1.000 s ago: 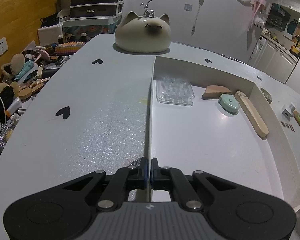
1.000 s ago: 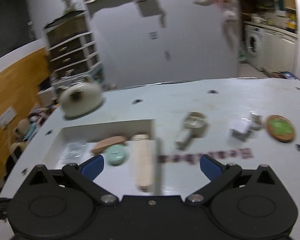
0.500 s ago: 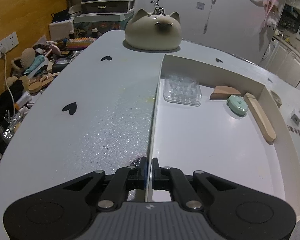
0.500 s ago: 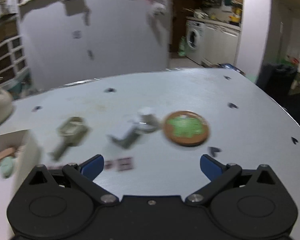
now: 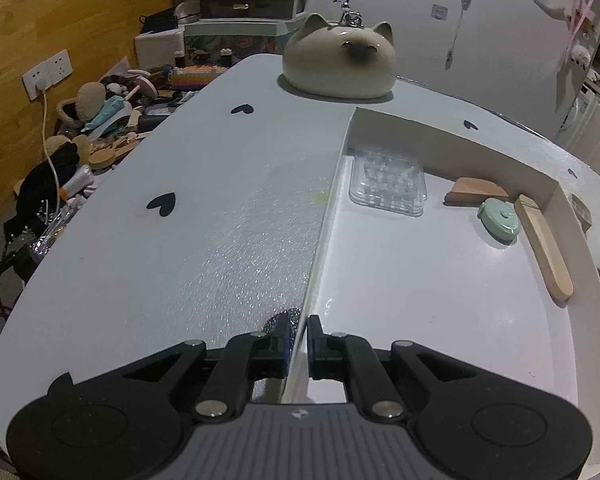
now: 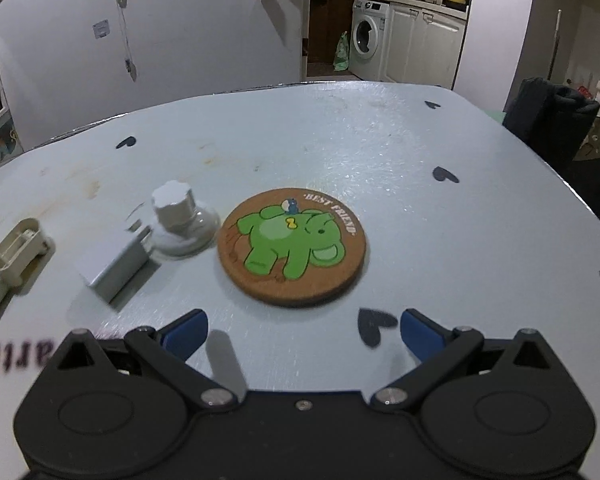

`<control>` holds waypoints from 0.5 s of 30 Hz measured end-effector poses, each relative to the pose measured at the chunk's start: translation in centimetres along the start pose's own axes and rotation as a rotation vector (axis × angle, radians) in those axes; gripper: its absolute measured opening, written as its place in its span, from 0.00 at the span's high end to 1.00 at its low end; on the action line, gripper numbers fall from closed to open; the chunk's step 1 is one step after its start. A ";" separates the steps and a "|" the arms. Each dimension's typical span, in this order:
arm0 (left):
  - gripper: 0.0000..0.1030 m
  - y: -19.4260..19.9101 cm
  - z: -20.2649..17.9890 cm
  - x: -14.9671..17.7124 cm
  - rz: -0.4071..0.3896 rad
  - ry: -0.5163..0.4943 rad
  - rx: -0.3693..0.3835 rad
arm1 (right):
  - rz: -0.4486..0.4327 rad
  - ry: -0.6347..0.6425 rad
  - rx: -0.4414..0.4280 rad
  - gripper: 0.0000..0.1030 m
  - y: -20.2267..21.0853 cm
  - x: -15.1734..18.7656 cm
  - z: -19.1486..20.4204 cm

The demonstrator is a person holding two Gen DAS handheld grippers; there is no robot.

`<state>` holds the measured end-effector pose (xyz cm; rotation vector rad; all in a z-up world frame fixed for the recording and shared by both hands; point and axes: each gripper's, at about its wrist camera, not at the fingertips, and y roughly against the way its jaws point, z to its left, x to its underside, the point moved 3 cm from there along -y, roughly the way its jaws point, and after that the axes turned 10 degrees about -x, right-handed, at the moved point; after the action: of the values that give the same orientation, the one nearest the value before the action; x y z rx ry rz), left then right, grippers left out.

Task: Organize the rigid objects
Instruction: 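Move the right tool to the green frog cork coaster and grasp it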

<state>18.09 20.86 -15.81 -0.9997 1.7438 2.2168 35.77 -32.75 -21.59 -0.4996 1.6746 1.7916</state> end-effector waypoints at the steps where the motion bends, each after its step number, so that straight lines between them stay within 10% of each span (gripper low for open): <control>1: 0.92 0.1 -0.1 0.0 0.001 0.002 -0.005 | -0.010 -0.001 -0.008 0.00 -0.4 -0.2 -0.1; 15: 0.91 1.2 -0.5 1.4 0.046 0.002 -0.041 | -0.046 0.032 -0.057 0.00 -3.6 -3.6 -0.8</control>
<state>16.67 19.62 -15.72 -0.9798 1.7456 2.2894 40.71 -34.28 -21.99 -0.5903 1.6241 1.8113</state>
